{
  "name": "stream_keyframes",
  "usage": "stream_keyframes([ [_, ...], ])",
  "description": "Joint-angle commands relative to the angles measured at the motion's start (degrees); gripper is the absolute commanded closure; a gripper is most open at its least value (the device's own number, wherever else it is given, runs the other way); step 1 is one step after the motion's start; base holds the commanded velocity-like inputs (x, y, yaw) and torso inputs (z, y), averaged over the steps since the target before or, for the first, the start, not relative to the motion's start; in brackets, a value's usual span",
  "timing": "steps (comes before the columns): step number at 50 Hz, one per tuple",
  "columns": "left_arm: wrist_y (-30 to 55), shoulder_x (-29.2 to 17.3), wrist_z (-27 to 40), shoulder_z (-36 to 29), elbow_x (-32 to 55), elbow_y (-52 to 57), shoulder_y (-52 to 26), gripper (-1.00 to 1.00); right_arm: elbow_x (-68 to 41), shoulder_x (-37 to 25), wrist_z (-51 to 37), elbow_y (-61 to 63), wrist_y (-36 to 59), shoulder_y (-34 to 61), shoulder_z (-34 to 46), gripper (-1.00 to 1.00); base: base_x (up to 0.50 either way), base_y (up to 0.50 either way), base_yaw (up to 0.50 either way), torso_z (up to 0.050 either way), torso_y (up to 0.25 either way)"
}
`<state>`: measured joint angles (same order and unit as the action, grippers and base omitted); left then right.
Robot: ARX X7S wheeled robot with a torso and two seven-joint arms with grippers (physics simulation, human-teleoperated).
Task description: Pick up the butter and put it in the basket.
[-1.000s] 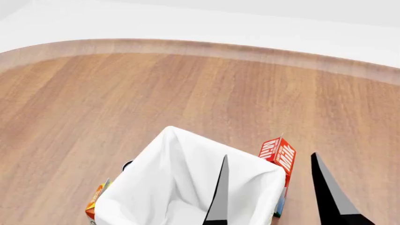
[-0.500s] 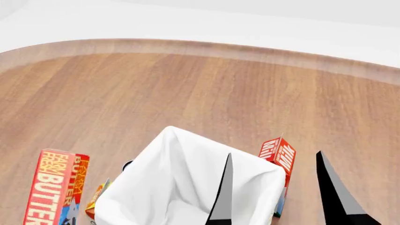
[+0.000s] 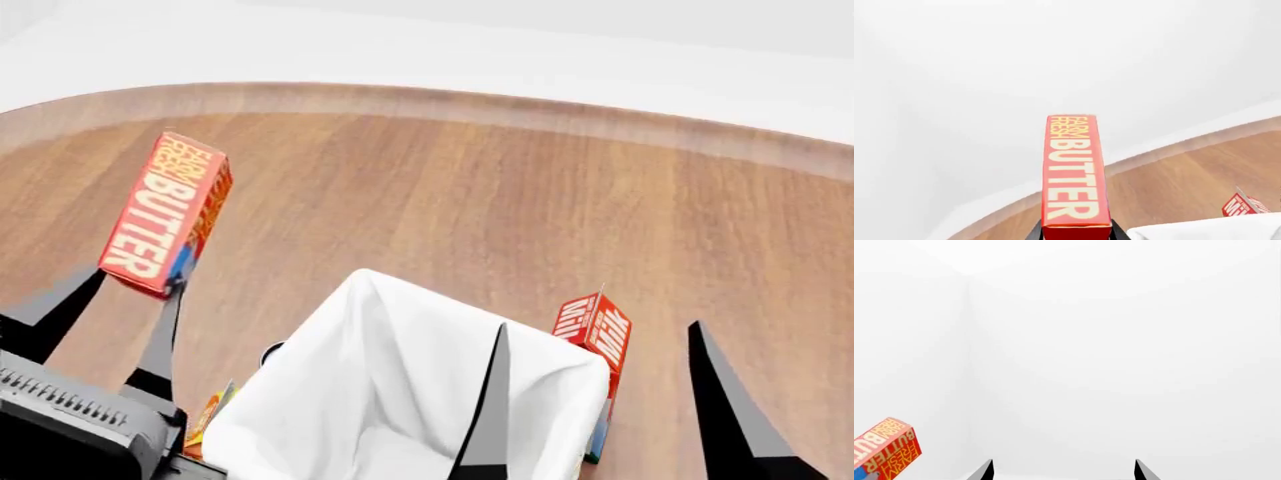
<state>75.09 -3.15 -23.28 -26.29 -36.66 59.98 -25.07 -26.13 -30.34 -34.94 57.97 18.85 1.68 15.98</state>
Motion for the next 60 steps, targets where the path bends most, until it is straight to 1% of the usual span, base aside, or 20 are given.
stream_keyframes([
  [1, 14.5, 1.1, -17.9, -5.4, -19.1, -4.1, -18.6, 1.00, 2.0, 1.3, 2.5, -3.0, -2.4, 0.3, -1.8, -1.00, 0.00, 0.00, 0.00, 0.000, 0.000],
  [2, 14.6, 1.4, -19.2, -5.2, -20.4, -4.7, -19.3, 1.00, 2.0, 1.3, 2.6, -3.1, -2.6, 0.2, -1.8, -1.00, 0.00, 0.00, 0.00, 0.000, 0.000],
  [4, 14.7, 1.1, -24.5, -5.7, -24.4, -7.5, -21.9, 1.00, 2.0, 1.3, 2.5, -3.1, -2.5, 0.3, -1.7, -1.00, 0.00, 0.00, 0.00, 0.000, 0.000],
  [5, 14.6, -0.1, -27.3, -7.1, -25.9, -9.1, -22.8, 1.00, 1.9, 1.3, 2.5, -3.1, -2.4, 0.4, -1.7, -1.00, 0.00, 0.00, 0.00, 0.000, 0.000],
  [7, 14.4, -0.6, -30.1, -7.6, -27.4, -10.8, -23.6, 1.00, 1.8, 1.2, 2.4, -3.0, -2.3, 0.4, -1.7, -1.00, 0.00, 0.00, 0.00, 0.000, 0.005],
  [8, 14.0, -1.7, -31.6, -8.7, -27.6, -12.3, -24.0, 1.00, 1.8, 1.2, 2.3, -3.0, -2.4, 0.4, -1.8, -1.00, 0.00, 0.00, 0.00, 0.000, 0.000],
  [10, 12.3, -2.1, -31.7, -8.1, -26.8, -14.1, -24.1, 1.00, 1.8, 1.2, 2.3, -3.0, -2.4, 0.5, -1.7, -1.00, 0.00, 0.00, 0.00, 0.000, 0.000],
  [13, 11.0, -4.6, -34.1, -9.9, -25.6, -17.5, -25.0, 1.00, 1.9, 1.2, 2.2, -3.0, -2.3, 0.6, -1.4, -1.00, 0.00, 0.00, 0.00, 0.003, 0.000],
  [15, 9.7, -5.3, -33.9, -10.4, -25.2, -18.8, -24.9, 1.00, 1.9, 1.2, 2.2, -3.1, -2.4, 0.7, -1.3, -1.00, 0.00, 0.00, 0.00, 0.000, 0.000],
  [16, 9.9, -5.7, -34.8, -10.9, -25.2, -19.4, -25.4, 1.00, 1.9, 1.1, 2.2, -3.0, -2.3, 0.7, -1.3, -1.00, 0.00, 0.00, 0.00, 0.000, 0.010],
  [17, 10.7, -6.7, -37.3, -12.5, -25.0, -20.4, -26.0, 1.00, 1.8, 1.1, 2.1, -3.0, -2.4, 0.6, -1.4, -1.00, 0.00, 0.00, 0.00, 0.000, 0.000],
  [23, 11.0, -8.4, -42.2, -14.9, -23.2, -25.6, -28.3, 1.00, 1.8, 0.8, 2.1, -3.0, -2.8, 0.4, -1.6, -1.00, 0.00, 0.00, 0.00, 0.000, 0.000],
  [30, 9.9, -8.4, -45.1, -15.3, -20.8, -30.9, -31.7, 1.00, 1.3, 0.4, 1.7, -2.8, -2.8, 0.4, -2.0, -1.00, 0.00, 0.00, 0.00, 0.000, 0.001],
  [33, 10.5, -9.2, -48.0, -17.1, -20.6, -32.3, -33.8, 1.00, 1.5, 0.5, 1.8, -3.2, -3.0, 0.5, -1.7, -1.00, 0.00, 0.00, 0.00, 0.000, 0.003],
  [37, 8.6, -10.4, -50.3, -18.7, -19.1, -34.8, -36.2, 1.00, 1.2, 0.3, 1.6, -3.0, -2.9, 0.5, -1.9, -1.00, 0.00, 0.00, 0.00, 0.003, 0.000],
  [41, 7.0, -10.0, -51.6, -18.1, -16.7, -37.4, -38.0, 1.00, 1.2, 0.2, 1.6, -3.2, -3.1, 0.5, -1.8, -1.00, 0.00, 0.00, 0.00, 0.000, 0.003],
  [47, 3.4, -11.4, -54.2, -20.6, -13.8, -40.0, -38.6, 1.00, 0.8, 0.0, 1.5, -3.2, -3.5, 0.2, -2.2, -1.00, 0.00, 0.00, 0.00, 0.000, 0.002],
  [54, 0.7, -13.5, -58.1, -24.8, -12.0, -38.1, -38.2, 1.00, 0.5, -0.2, 1.5, -3.6, -4.0, 0.0, -2.5, -1.00, 0.00, 0.00, 0.00, 0.000, 0.001],
  [56, -1.4, -13.7, -57.3, -25.1, -11.4, -38.1, -38.1, 1.00, 0.5, -0.3, 1.6, -3.9, -4.4, -0.1, -2.6, -1.00, 0.00, 0.00, 0.00, 0.000, 0.000],
  [60, -2.3, -12.7, -56.7, -25.2, -10.3, -41.0, -38.7, 1.00, 0.5, -0.2, 1.6, -4.4, -5.1, -0.6, -2.7, -1.00, 0.00, 0.00, 0.00, 0.003, 0.002],
])
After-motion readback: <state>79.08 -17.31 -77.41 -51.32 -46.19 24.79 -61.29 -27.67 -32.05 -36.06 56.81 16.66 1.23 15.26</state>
